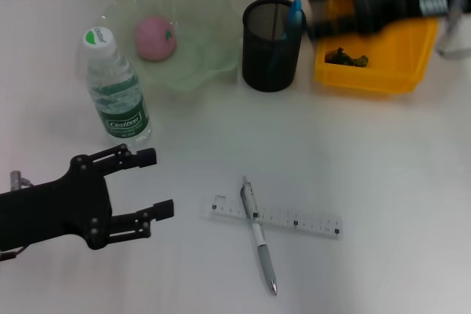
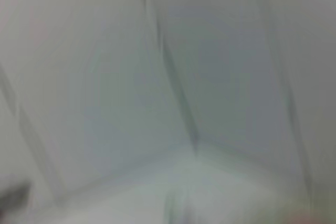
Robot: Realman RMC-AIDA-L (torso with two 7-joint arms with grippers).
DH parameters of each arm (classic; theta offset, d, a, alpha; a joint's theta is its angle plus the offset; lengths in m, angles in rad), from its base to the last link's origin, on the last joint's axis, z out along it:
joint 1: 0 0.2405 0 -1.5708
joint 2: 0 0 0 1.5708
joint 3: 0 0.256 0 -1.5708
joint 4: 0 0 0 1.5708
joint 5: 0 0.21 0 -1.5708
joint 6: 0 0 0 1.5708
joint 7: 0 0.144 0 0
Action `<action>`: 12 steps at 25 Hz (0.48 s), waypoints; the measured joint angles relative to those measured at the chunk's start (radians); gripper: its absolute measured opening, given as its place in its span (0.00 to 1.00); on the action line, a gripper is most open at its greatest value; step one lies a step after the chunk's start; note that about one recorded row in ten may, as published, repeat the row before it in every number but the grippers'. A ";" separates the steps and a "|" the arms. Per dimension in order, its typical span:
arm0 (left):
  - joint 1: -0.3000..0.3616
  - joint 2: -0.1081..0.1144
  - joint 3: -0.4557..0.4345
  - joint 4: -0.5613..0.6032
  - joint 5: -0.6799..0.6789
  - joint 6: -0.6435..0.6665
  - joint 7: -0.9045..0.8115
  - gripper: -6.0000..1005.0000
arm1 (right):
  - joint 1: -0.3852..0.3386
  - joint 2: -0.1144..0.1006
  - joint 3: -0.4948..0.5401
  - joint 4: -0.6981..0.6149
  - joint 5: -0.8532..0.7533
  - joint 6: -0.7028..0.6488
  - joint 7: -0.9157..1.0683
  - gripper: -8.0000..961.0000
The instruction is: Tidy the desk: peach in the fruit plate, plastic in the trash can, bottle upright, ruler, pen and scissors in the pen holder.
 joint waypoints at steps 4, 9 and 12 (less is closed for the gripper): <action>0.011 0.010 -0.003 -0.001 0.003 0.007 -0.013 0.80 | 0.155 0.007 0.035 -0.045 -0.355 -0.303 0.158 0.83; 0.013 0.018 -0.004 0.001 0.005 0.011 -0.029 0.80 | 0.226 0.085 -0.001 -0.044 -0.557 -0.378 -0.011 0.88; 0.009 0.024 -0.005 0.002 0.005 0.012 -0.040 0.80 | 0.228 0.103 -0.121 -0.018 -0.615 -0.319 -0.074 0.88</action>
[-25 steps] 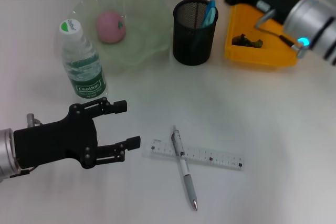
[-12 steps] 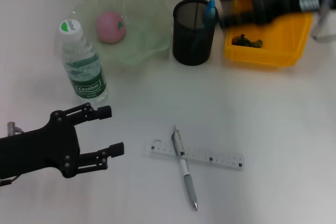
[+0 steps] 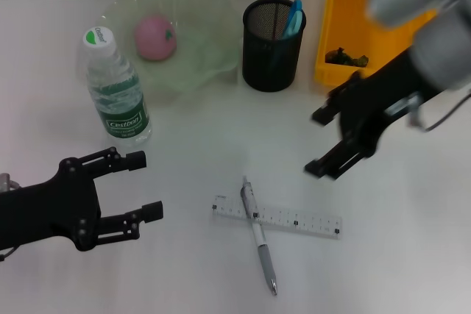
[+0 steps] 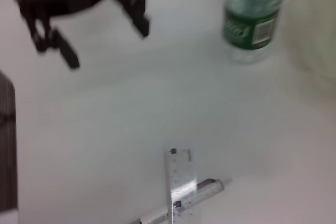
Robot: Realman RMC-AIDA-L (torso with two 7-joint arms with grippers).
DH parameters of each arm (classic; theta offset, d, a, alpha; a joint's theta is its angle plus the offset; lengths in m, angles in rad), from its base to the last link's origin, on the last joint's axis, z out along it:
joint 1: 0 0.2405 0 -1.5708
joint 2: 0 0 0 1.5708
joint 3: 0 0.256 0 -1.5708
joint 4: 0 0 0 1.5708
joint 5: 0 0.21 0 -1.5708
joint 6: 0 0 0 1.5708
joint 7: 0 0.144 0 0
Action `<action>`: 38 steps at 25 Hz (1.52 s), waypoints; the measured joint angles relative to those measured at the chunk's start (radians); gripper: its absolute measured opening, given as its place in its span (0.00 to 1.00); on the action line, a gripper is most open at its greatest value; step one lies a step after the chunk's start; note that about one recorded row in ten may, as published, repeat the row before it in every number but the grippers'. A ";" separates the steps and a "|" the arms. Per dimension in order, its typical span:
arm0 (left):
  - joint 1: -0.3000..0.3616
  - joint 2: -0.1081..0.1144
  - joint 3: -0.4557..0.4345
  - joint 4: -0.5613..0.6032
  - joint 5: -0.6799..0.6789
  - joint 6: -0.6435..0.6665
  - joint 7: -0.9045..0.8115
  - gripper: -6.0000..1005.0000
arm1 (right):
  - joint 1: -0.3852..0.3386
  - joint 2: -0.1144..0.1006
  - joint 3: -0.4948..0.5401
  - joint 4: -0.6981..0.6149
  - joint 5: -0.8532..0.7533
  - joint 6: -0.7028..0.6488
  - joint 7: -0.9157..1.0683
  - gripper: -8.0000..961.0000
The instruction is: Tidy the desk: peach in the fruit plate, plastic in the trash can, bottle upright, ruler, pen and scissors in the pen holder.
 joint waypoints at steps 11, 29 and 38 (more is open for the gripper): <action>-0.008 0.001 0.005 0.039 0.003 0.005 -0.048 0.80 | -0.018 0.002 -0.160 0.172 0.170 0.203 -0.085 0.88; -0.020 -0.003 0.002 0.051 0.071 -0.048 -0.073 0.80 | 0.000 0.001 -0.385 0.216 0.163 0.318 -0.190 0.87; -0.025 -0.006 0.002 0.051 0.081 -0.051 -0.080 0.80 | 0.002 0.007 -0.462 0.258 0.211 0.436 -0.191 0.87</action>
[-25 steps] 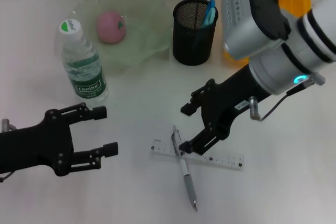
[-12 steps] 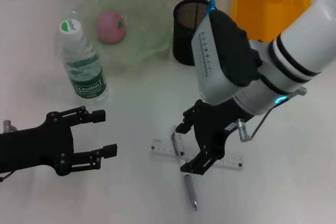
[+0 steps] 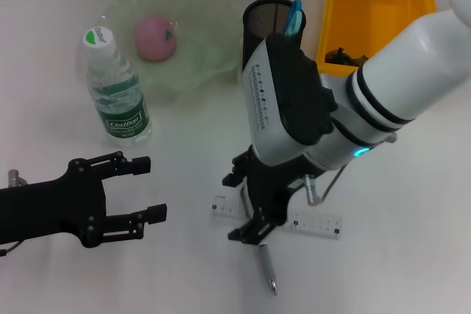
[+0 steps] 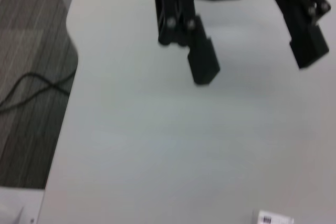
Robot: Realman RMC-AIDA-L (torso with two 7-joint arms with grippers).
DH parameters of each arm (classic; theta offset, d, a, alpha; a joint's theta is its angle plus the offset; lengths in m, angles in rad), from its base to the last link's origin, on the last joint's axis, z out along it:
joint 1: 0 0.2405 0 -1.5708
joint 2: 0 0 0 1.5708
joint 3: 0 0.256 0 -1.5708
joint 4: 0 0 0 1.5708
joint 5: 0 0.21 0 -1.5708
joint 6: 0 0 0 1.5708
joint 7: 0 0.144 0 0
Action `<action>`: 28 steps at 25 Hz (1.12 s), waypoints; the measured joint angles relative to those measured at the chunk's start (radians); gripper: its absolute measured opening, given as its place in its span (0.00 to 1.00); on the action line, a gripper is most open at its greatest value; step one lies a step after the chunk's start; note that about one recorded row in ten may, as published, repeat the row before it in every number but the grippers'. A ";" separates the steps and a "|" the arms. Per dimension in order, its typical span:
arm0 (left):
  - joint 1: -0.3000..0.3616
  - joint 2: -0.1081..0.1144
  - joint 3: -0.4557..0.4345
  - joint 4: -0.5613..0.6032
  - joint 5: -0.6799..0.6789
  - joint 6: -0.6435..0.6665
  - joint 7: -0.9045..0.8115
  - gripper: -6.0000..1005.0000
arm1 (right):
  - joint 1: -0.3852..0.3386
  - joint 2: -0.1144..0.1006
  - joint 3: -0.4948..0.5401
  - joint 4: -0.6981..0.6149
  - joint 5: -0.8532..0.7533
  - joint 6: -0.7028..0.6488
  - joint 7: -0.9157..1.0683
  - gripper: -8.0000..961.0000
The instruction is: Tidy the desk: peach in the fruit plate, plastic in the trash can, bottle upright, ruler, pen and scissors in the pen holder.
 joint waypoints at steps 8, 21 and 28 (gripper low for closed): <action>0.000 -0.002 0.000 0.000 0.000 0.000 0.000 0.80 | 0.010 0.000 -0.037 0.044 0.005 0.087 0.022 0.86; -0.001 -0.005 0.004 -0.003 0.000 0.000 0.001 0.80 | 0.051 0.000 -0.074 0.121 0.010 0.125 0.057 0.87; -0.001 -0.007 0.004 -0.006 0.000 -0.001 0.007 0.80 | 0.067 0.000 -0.077 0.148 0.011 0.132 0.069 0.87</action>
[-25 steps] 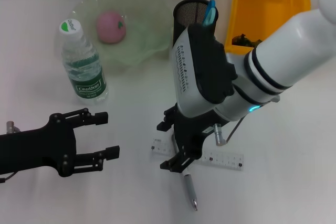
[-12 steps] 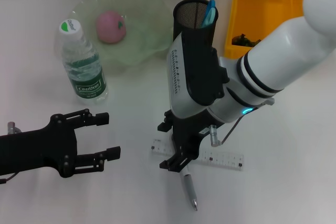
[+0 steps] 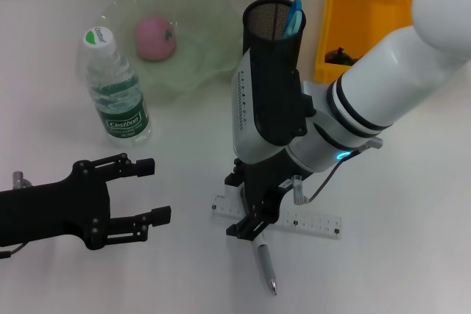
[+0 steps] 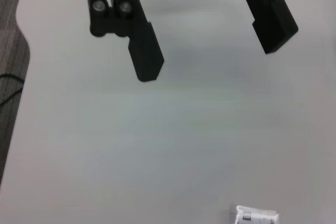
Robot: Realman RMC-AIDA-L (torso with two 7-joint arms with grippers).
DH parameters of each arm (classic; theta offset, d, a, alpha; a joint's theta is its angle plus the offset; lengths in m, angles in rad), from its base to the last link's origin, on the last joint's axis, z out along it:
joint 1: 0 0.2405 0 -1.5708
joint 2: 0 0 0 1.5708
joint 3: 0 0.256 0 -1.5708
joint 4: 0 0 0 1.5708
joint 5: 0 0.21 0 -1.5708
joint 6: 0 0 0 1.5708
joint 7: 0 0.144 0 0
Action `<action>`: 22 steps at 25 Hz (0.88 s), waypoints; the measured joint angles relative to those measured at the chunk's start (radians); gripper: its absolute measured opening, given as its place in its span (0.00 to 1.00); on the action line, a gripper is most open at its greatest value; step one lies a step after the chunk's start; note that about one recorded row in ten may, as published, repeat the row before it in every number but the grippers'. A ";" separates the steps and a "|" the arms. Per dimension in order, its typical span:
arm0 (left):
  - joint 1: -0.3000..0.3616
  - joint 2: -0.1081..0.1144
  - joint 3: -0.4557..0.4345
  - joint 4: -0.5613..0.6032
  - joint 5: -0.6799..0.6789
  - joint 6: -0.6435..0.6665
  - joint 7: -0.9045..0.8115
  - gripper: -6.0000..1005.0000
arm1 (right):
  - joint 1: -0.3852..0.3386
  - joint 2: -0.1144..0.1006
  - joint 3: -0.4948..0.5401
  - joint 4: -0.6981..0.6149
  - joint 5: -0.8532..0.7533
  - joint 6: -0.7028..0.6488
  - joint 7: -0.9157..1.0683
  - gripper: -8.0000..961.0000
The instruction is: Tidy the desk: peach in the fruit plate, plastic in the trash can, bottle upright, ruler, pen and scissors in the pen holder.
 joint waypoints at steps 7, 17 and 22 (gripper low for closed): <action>0.000 0.000 -0.002 -0.001 0.000 -0.001 0.002 0.80 | 0.026 0.001 -0.017 0.033 0.007 0.010 0.007 0.76; -0.001 0.001 -0.002 -0.004 0.000 -0.010 0.005 0.80 | 0.059 0.002 -0.054 0.074 0.011 0.030 0.029 0.58; -0.002 0.001 -0.003 -0.004 0.000 -0.010 0.005 0.80 | 0.064 0.002 -0.059 0.075 0.011 0.036 0.033 0.48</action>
